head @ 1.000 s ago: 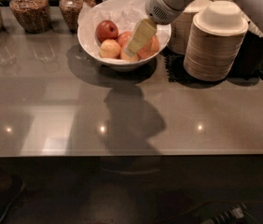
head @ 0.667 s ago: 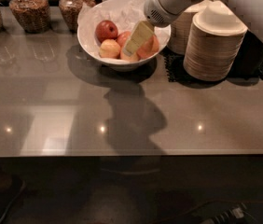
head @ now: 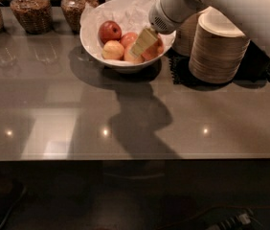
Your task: Pick apple from white bowl
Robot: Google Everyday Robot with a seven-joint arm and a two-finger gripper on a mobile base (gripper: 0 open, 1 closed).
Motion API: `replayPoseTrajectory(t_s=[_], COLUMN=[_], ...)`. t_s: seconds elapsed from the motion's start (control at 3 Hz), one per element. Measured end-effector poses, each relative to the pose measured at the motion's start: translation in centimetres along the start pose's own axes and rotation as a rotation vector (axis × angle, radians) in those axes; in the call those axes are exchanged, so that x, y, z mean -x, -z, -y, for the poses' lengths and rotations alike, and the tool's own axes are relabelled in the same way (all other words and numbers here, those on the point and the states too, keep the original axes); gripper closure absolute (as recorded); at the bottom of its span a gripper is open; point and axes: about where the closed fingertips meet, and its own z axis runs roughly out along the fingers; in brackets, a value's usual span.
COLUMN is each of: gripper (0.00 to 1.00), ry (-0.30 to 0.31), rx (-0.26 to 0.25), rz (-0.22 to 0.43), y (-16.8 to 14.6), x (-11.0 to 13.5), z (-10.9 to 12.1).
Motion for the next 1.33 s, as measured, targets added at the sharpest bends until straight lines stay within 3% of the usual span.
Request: replayPoseTrajectory(t_s=[0.67, 1.0, 1.33], gripper=[0.17, 0.22, 0.41], ry=[-0.080, -0.108, -0.123], rx=[-0.010, 0.002, 0.013], rz=[-0.077, -0.105, -0.118], y=[-1.7, -2.6, -3.2], x=[-2.8, -3.7, -4.2], z=[0.9, 0.8, 0.8])
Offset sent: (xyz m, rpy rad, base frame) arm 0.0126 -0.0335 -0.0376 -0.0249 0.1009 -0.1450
